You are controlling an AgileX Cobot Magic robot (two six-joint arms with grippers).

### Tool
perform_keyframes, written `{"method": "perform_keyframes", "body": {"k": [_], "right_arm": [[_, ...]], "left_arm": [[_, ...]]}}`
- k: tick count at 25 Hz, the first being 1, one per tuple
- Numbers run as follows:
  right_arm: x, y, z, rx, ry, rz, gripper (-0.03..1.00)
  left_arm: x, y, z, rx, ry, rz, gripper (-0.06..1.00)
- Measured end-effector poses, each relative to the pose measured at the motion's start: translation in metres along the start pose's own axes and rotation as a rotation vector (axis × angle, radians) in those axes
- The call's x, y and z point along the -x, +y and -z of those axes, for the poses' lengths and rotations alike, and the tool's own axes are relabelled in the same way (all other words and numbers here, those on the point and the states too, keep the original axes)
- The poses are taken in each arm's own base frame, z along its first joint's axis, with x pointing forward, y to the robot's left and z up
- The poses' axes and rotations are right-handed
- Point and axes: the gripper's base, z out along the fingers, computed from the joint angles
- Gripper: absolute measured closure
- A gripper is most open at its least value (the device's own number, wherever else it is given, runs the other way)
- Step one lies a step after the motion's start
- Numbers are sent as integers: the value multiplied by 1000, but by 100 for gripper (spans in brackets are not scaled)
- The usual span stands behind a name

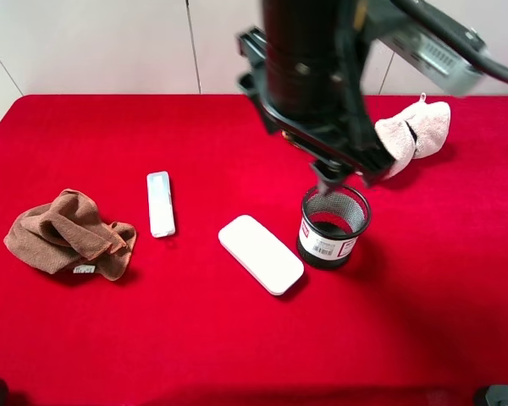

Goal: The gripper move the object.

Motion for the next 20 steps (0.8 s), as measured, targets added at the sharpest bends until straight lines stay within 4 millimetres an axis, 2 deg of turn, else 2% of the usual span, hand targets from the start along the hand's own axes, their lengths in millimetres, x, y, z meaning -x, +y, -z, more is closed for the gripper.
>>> {"method": "perform_keyframes", "body": {"k": [5, 12, 17, 20], "right_arm": [[0, 0, 0, 0, 0, 0, 28], [0, 0, 0, 0, 0, 0, 28], [0, 0, 0, 0, 0, 0, 28], [0, 0, 0, 0, 0, 0, 28]], "left_arm": [[-23, 22, 27, 20, -21, 65, 14], [-63, 48, 50, 45, -19, 163, 14], [-98, 62, 65, 62, -22, 212, 12], [-125, 68, 78, 70, -40, 250, 12]]}}
